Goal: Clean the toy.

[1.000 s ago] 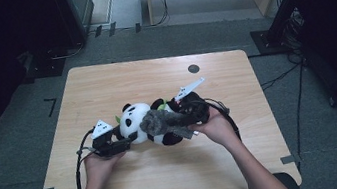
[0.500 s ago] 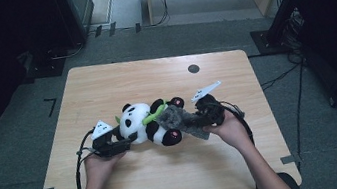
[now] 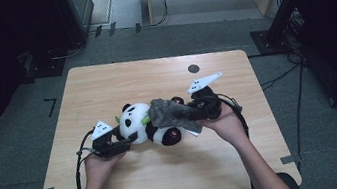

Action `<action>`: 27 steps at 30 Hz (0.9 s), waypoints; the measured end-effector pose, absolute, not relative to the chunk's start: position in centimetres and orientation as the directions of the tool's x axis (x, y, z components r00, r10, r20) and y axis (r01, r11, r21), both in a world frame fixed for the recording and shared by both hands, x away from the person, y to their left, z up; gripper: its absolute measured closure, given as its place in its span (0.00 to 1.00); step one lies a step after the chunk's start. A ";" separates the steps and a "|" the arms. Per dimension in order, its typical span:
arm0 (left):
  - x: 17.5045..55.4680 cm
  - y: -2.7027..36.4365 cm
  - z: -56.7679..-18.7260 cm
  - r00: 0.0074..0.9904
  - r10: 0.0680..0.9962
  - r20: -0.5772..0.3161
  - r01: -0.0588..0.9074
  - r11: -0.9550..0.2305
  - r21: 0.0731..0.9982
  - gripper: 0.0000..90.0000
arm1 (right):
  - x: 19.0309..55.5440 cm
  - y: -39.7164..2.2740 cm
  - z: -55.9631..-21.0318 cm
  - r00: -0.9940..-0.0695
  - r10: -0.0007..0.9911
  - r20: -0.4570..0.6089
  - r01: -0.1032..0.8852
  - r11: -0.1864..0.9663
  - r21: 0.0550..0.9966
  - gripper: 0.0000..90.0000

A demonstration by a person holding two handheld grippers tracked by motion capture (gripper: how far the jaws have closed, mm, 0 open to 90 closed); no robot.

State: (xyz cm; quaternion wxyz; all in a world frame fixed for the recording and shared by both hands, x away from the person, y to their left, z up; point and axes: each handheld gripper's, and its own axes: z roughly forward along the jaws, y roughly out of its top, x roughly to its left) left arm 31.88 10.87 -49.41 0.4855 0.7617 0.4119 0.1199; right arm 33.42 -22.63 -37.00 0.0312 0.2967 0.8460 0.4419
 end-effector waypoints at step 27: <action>31.9 10.6 -49.0 0.619 0.752 -0.228 0.539 -0.195 0.820 0.40 | 34.9 -14.6 -40.2 -0.885 0.420 0.200 0.437 0.602 0.668 0.85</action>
